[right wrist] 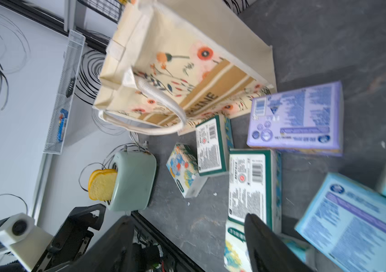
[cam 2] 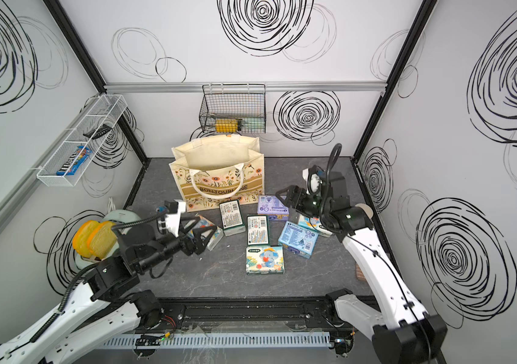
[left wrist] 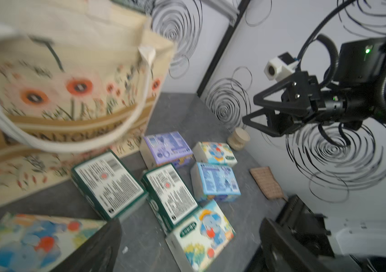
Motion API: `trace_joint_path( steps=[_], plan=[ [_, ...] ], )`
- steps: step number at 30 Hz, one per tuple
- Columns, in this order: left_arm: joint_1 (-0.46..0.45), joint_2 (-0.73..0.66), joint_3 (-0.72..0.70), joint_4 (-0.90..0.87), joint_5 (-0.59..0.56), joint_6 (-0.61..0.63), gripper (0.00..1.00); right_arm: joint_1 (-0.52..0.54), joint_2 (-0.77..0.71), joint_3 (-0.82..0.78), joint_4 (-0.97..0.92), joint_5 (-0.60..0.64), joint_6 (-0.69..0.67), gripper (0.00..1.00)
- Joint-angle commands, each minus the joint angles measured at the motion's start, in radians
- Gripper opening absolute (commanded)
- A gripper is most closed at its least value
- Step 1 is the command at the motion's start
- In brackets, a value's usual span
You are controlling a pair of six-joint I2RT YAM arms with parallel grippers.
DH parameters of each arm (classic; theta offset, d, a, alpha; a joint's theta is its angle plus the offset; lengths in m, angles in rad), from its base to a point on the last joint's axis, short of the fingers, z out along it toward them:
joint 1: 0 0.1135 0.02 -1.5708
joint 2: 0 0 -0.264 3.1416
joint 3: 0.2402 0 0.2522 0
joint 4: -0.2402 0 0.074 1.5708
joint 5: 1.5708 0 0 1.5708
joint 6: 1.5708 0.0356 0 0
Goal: Put tissues into the canvas bag
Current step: Adjust the pack of facial tissues at the center of the board.
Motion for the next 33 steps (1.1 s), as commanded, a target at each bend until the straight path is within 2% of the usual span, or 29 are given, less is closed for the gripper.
trace_joint_path(
  steps=[1,3,5,6,8,10,12,13,18,24,33],
  plan=[
    [-0.19,-0.021,-0.142,0.133,-0.108,-0.194,0.96,-0.005,-0.086,-0.179,-0.097,0.044,-0.047,0.78],
    [-0.315,0.014,-0.198,0.183,-0.232,-0.224,0.96,-0.005,-0.164,-0.311,-0.055,0.036,-0.024,0.78],
    [-0.385,0.079,-0.228,0.249,-0.28,-0.232,0.96,-0.005,-0.194,-0.41,-0.018,0.023,-0.005,0.77],
    [-0.399,0.125,-0.23,0.278,-0.286,-0.231,0.99,-0.005,-0.202,-0.453,0.003,0.02,0.007,0.76],
    [-0.4,0.21,-0.222,0.319,-0.273,-0.224,0.96,-0.005,-0.22,-0.536,0.057,0.01,0.027,0.74],
    [-0.392,0.288,-0.212,0.357,-0.262,-0.203,0.78,-0.006,-0.242,-0.607,0.11,-0.008,0.043,0.73],
    [-0.354,0.373,-0.195,0.388,-0.211,-0.192,0.55,-0.005,-0.267,-0.685,0.169,-0.031,0.067,0.73],
    [-0.331,0.407,-0.194,0.405,-0.182,-0.192,0.52,-0.005,-0.277,-0.714,0.196,-0.041,0.078,0.73],
    [-0.23,0.547,-0.2,0.514,-0.064,-0.192,0.55,-0.006,-0.311,-0.807,0.249,-0.056,0.089,0.73],
    [-0.207,0.668,-0.143,0.56,-0.002,-0.177,0.58,-0.009,-0.316,-0.856,0.295,-0.048,0.086,0.77],
    [-0.152,0.819,-0.139,0.619,0.053,-0.183,0.57,-0.029,-0.118,-0.91,0.522,-0.195,0.112,0.85]
  ],
)
